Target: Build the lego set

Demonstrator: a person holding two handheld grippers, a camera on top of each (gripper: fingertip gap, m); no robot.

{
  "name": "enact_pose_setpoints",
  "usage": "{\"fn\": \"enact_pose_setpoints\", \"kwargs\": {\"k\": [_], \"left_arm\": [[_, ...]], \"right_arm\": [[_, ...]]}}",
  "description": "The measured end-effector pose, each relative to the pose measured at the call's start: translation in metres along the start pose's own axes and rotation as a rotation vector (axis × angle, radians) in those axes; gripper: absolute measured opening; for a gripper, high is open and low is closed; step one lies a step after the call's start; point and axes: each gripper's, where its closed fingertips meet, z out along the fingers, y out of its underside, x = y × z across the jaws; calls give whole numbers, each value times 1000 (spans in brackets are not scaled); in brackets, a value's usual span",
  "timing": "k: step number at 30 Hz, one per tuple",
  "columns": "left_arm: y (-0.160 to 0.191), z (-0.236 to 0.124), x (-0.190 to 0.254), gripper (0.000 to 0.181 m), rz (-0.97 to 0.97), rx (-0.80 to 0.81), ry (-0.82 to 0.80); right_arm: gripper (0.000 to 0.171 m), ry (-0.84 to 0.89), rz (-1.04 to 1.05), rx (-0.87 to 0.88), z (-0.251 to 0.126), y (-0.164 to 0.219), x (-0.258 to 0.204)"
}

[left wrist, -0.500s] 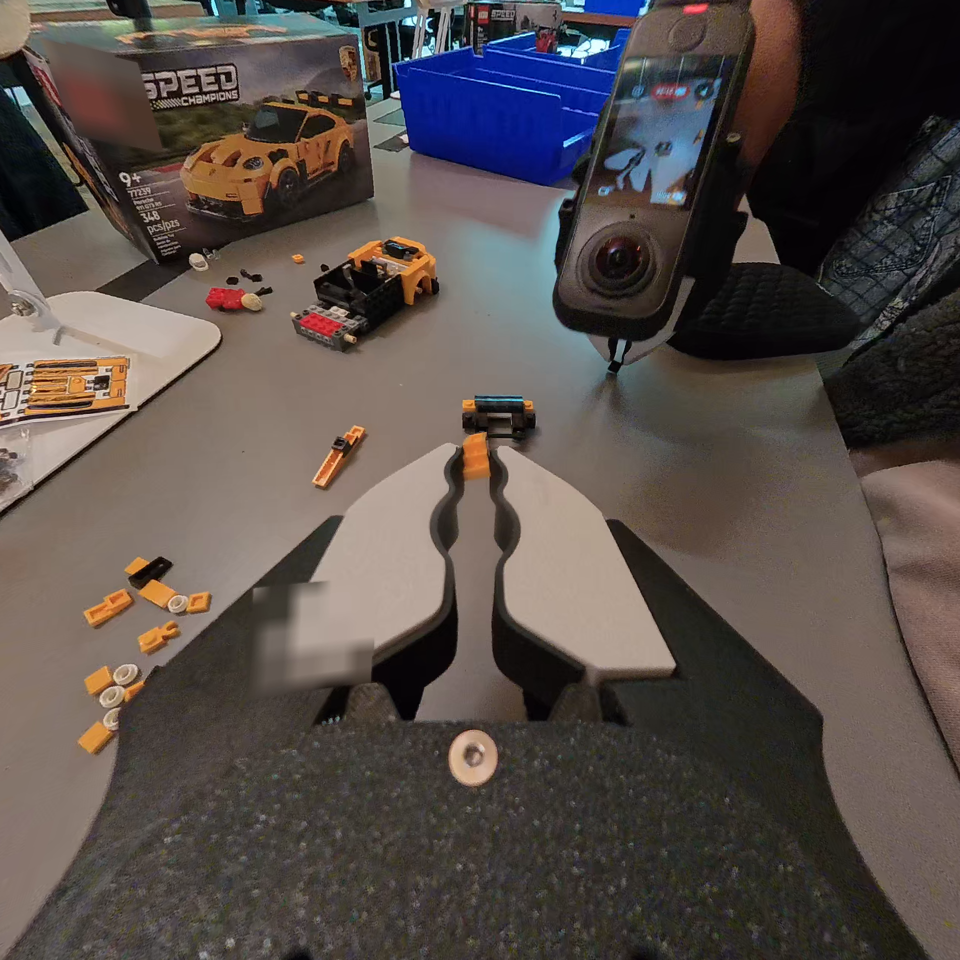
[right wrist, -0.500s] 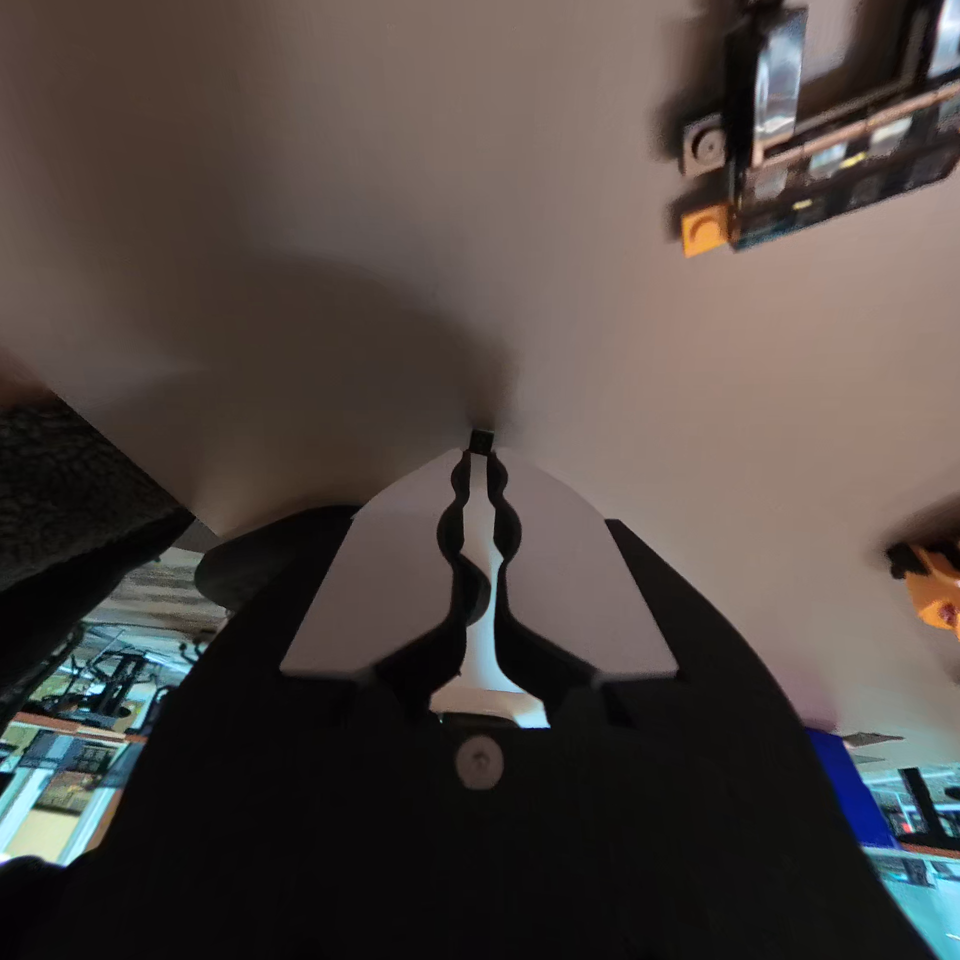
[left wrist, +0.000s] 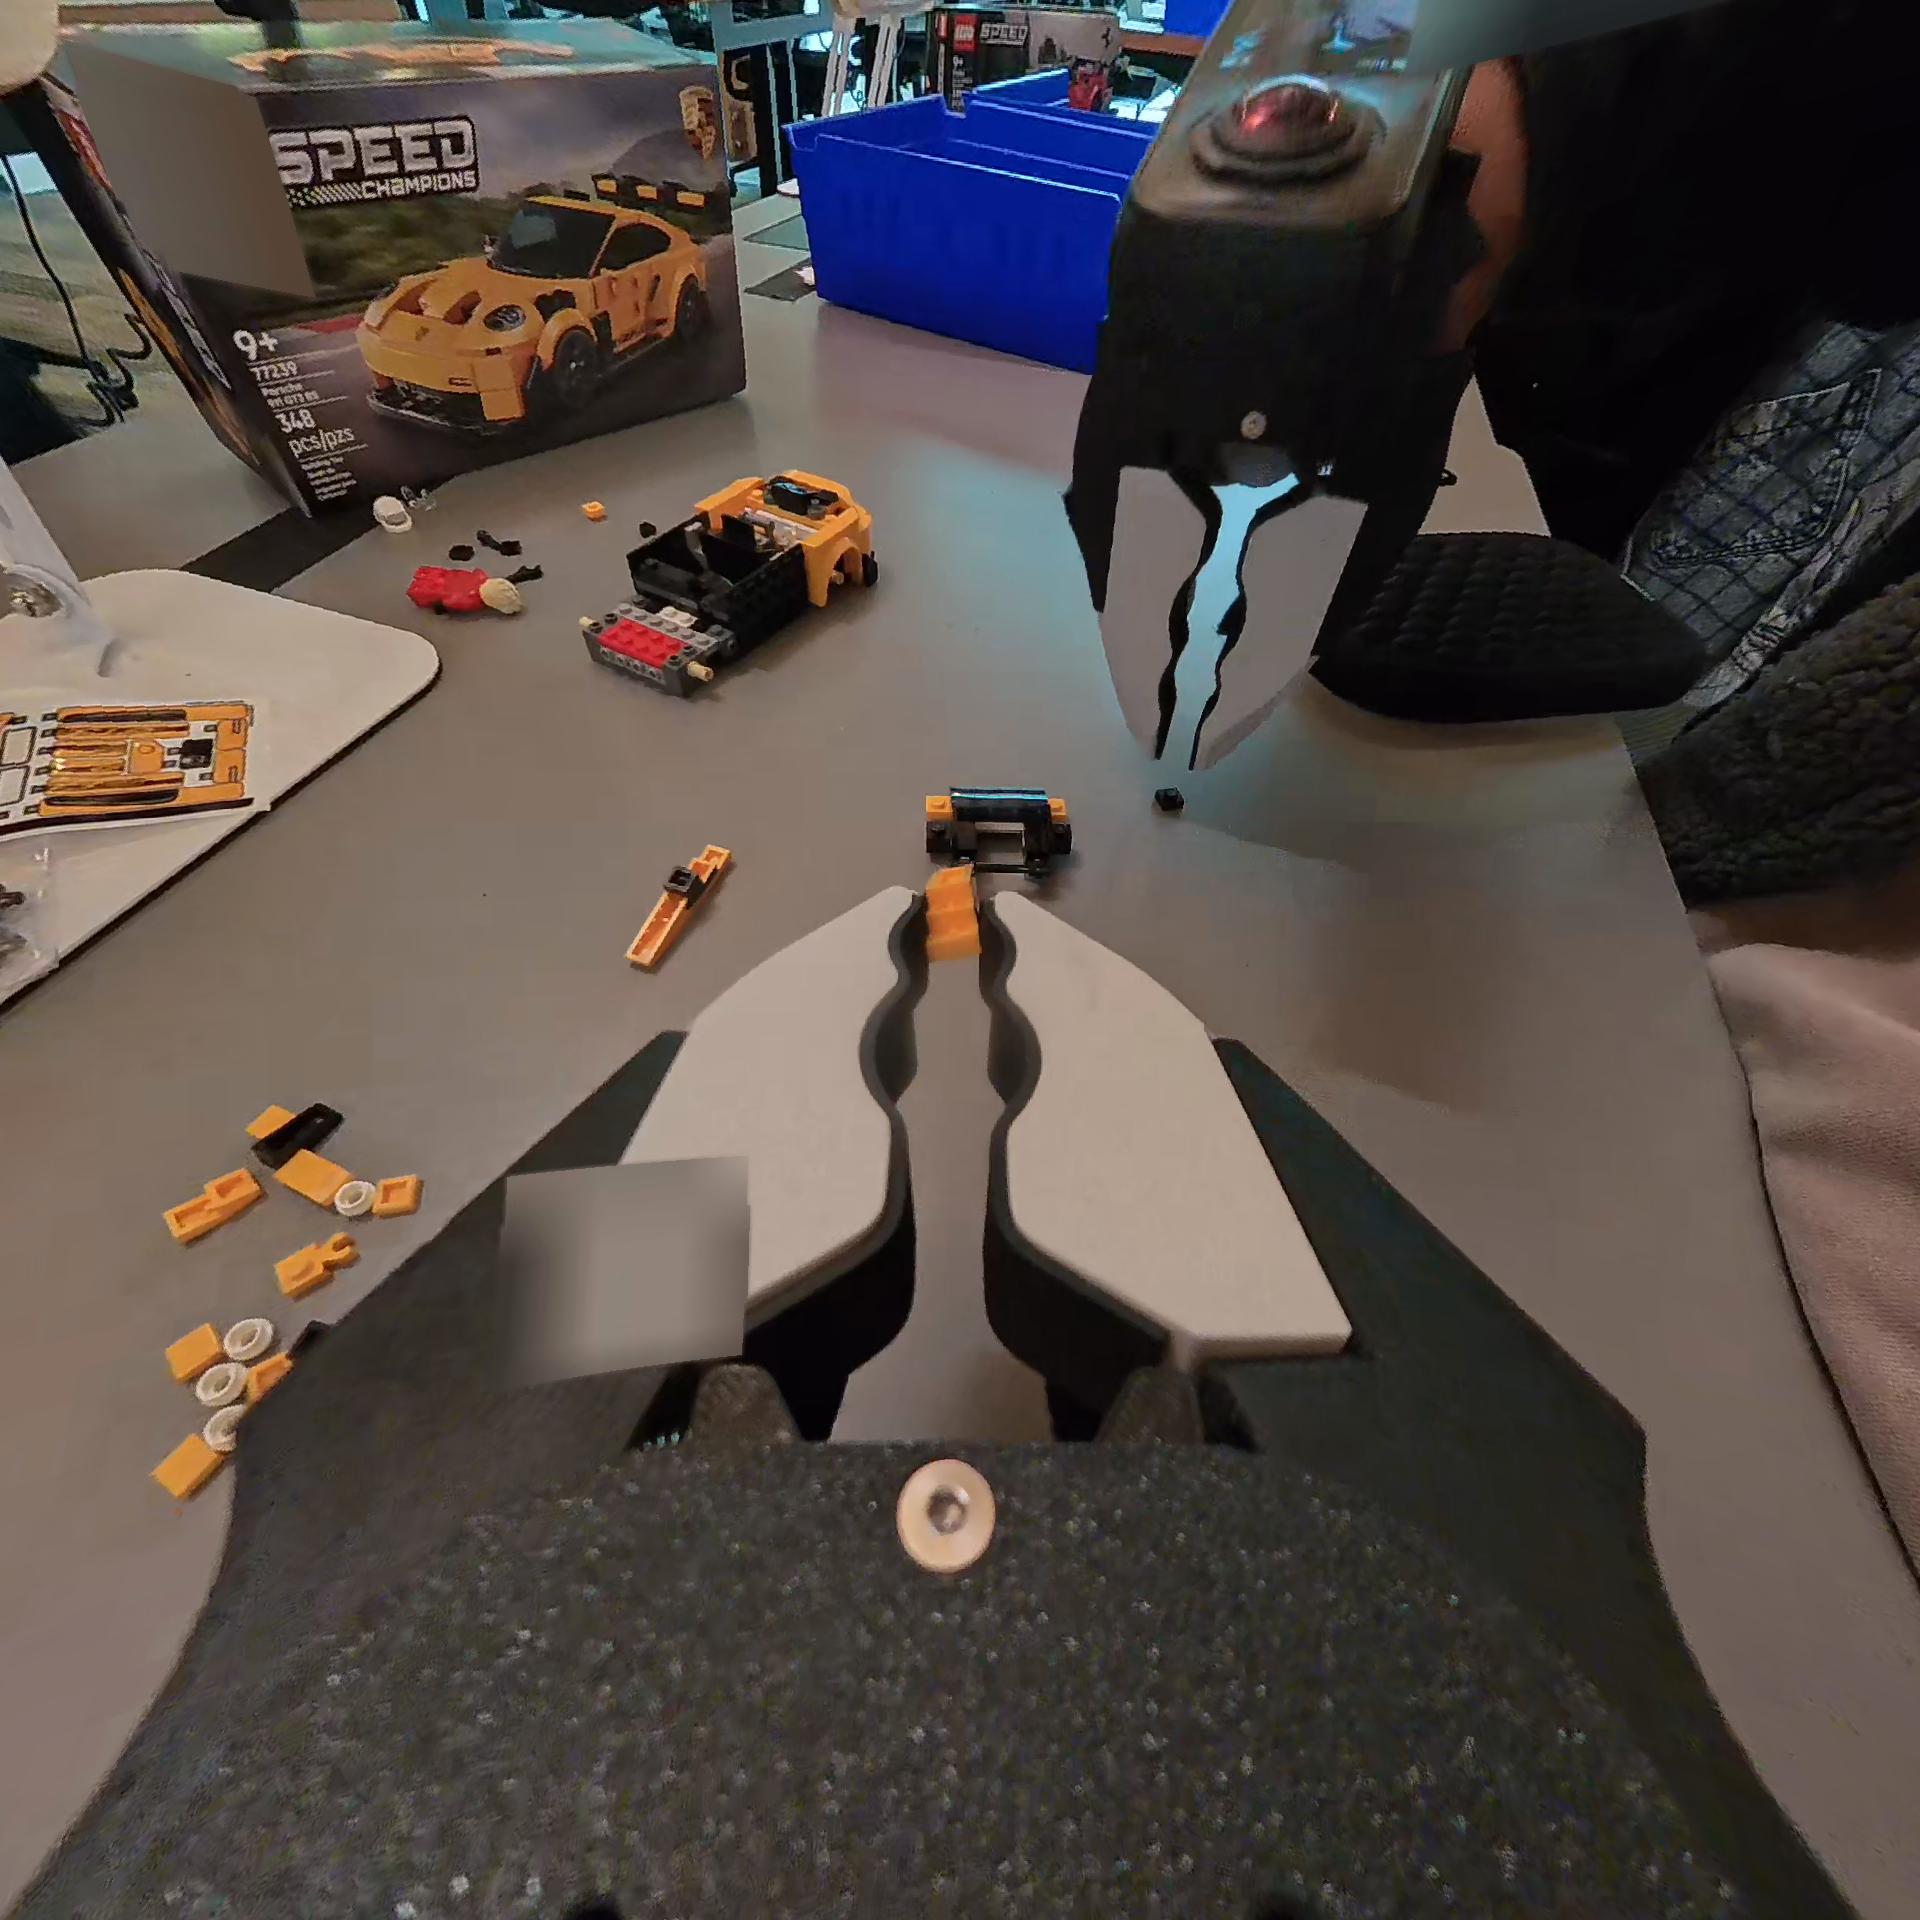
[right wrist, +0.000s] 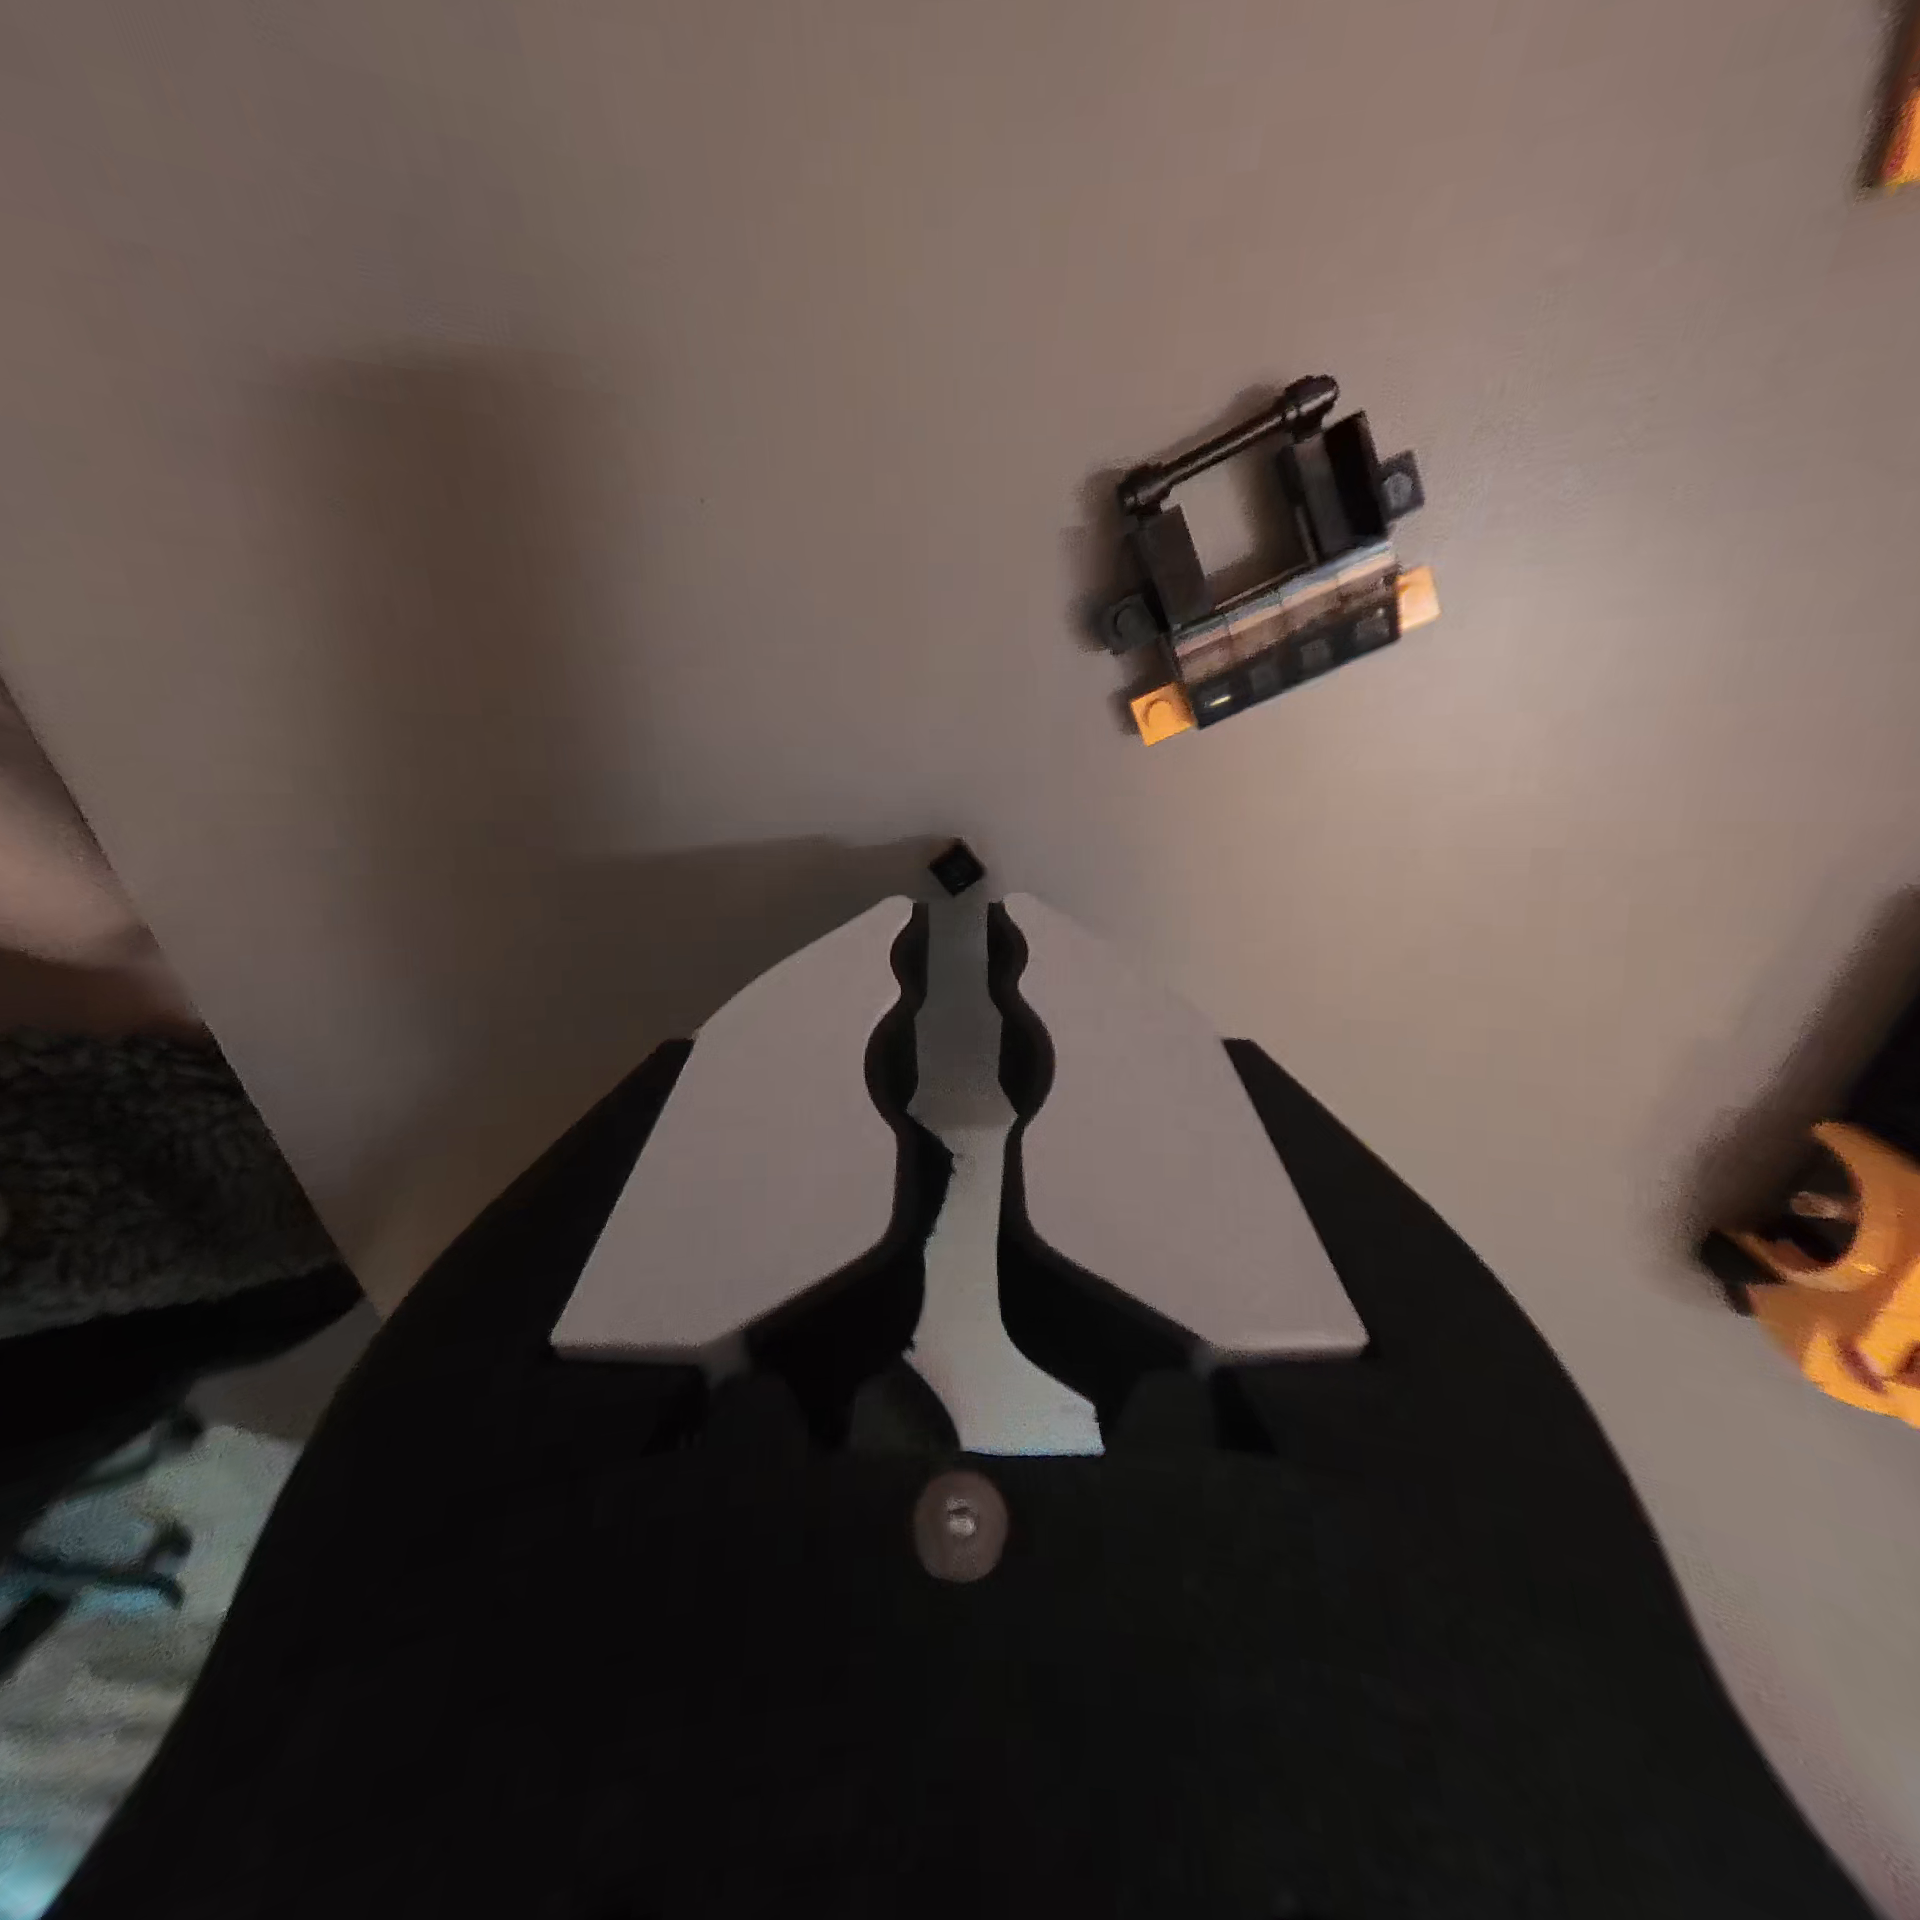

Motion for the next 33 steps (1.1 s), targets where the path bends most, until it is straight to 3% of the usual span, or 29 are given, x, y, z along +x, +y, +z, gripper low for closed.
{"fn": "enact_pose_setpoints", "kwargs": {"k": [5, 11, 17, 23, 33], "left_arm": [[3, 2, 1, 8, -7, -10, 5], [7, 6, 2, 8, -12, -26, 9], [8, 6, 2, 8, -17, -29, 14], [8, 6, 2, 8, -19, -29, 15], [11, 8, 2, 8, -26, -39, 20]], "right_arm": [[12, 84, 97, 225, 4, -4, 0], [15, 73, 185, 305, 10, -4, -5], [7, 91, 204, 361, 11, -10, -2], [7, -120, 324, 632, -12, -45, -10], [14, 66, 364, 560, -8, -11, 24]]}}
